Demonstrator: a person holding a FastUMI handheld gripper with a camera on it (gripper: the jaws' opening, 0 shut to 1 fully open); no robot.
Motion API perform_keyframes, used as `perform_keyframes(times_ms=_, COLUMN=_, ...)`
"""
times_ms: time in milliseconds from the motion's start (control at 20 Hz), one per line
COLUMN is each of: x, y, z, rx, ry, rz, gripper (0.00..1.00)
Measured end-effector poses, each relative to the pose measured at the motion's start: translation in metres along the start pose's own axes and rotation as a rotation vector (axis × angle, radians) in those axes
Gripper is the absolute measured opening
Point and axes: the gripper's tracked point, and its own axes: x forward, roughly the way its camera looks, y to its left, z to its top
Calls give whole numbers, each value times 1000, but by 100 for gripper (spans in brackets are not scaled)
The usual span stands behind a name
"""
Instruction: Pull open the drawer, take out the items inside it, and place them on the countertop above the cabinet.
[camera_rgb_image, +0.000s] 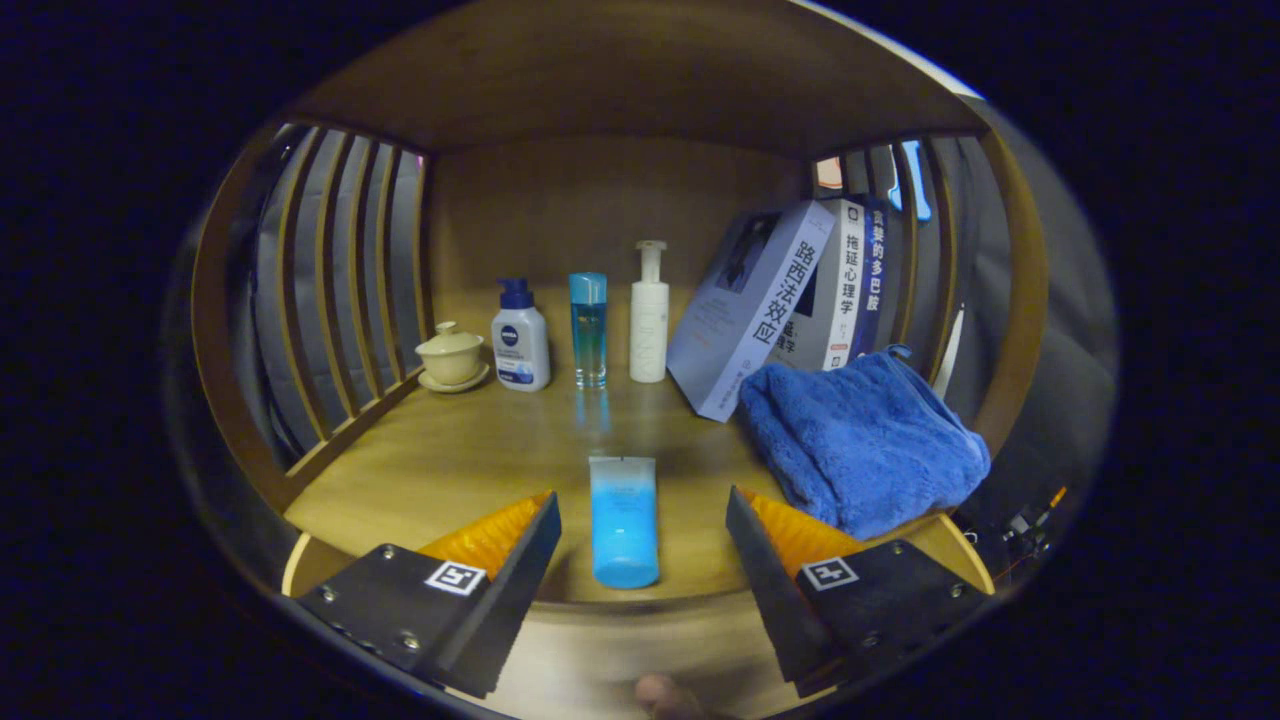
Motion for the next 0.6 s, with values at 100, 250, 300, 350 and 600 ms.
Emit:
perform_keyframes(times_ms=100, x=-16, y=-1, z=1, rx=-5, ry=-30, rz=6, gripper=99)
perform_keyframes(times_ms=250, x=-36, y=-3, z=-3, rx=-3, ry=-32, rz=25, gripper=98)
perform_keyframes(times_ms=300, x=-43, y=-1, z=-5, rx=-3, ry=-32, rz=37, gripper=99)
perform_keyframes(times_ms=350, x=-50, y=-2, z=-6, rx=-12, ry=-39, rz=46, gripper=99)
perform_keyframes(times_ms=600, x=-100, y=4, z=-8, rx=-22, ry=-82, rz=96, gripper=99)
